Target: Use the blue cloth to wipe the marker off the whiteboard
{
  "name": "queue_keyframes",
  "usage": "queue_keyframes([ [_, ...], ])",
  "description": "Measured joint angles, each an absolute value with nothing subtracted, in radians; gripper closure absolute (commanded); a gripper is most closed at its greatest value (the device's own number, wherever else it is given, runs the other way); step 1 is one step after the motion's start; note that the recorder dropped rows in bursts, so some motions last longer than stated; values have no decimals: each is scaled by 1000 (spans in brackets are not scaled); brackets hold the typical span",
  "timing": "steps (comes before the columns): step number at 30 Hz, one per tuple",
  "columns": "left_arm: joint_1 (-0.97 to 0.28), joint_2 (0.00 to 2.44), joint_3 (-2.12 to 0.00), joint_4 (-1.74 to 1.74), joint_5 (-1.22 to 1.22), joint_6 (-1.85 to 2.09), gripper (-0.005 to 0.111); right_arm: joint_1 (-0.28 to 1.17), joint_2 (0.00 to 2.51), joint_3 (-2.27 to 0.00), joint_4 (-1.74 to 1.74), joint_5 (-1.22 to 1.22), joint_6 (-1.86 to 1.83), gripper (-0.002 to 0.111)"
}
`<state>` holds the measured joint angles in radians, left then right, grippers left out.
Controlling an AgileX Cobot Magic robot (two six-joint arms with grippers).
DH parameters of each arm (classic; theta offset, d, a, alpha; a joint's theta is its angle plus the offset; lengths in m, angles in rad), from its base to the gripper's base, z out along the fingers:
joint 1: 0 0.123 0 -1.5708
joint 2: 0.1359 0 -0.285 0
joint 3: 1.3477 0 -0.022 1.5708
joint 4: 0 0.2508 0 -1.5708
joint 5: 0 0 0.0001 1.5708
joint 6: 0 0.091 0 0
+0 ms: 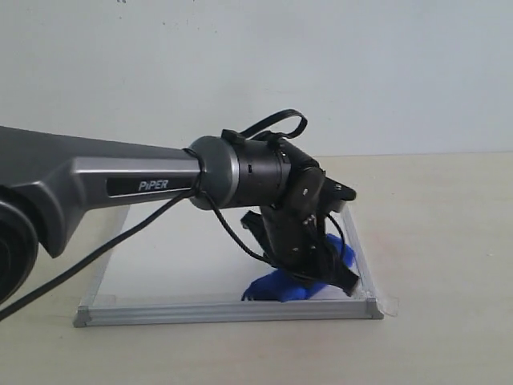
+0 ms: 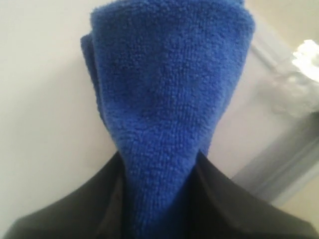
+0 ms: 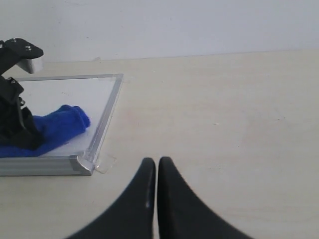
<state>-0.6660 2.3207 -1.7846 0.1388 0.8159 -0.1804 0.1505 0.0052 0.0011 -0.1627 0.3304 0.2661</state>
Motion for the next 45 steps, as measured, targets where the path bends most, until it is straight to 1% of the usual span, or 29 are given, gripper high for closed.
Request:
queue_keyframes([
  [7,-545,2325,-1786,396,1099,-332,103,151,5,1,-163,330,266,107],
  [9,-526,2330,-1786,423,1124,-348,103,151,5,1,-163,330,266,107],
  [11,-541,2330,-1784,381,1084,-337,103,151,5,1,-163,330,266,107],
  [13,-567,2323,-1784,278,991,-262,103,151,5,1,-163,330,266,107],
  [16,-656,2319,-1784,88,837,-116,103,151,5,1,-163,330,266,107],
  [19,-705,2321,-1784,72,789,-71,103,151,5,1,-163,330,266,107],
  [28,-709,2321,-1784,-108,730,139,103,151,5,1,-163,330,266,107],
  [33,-703,2321,-1784,-110,725,148,103,151,5,1,-163,330,266,107],
  [38,-649,2323,-1784,-104,725,43,103,151,5,1,-163,330,266,107],
  [45,-482,2325,-1784,-108,756,-22,103,151,5,1,-163,330,266,107],
])
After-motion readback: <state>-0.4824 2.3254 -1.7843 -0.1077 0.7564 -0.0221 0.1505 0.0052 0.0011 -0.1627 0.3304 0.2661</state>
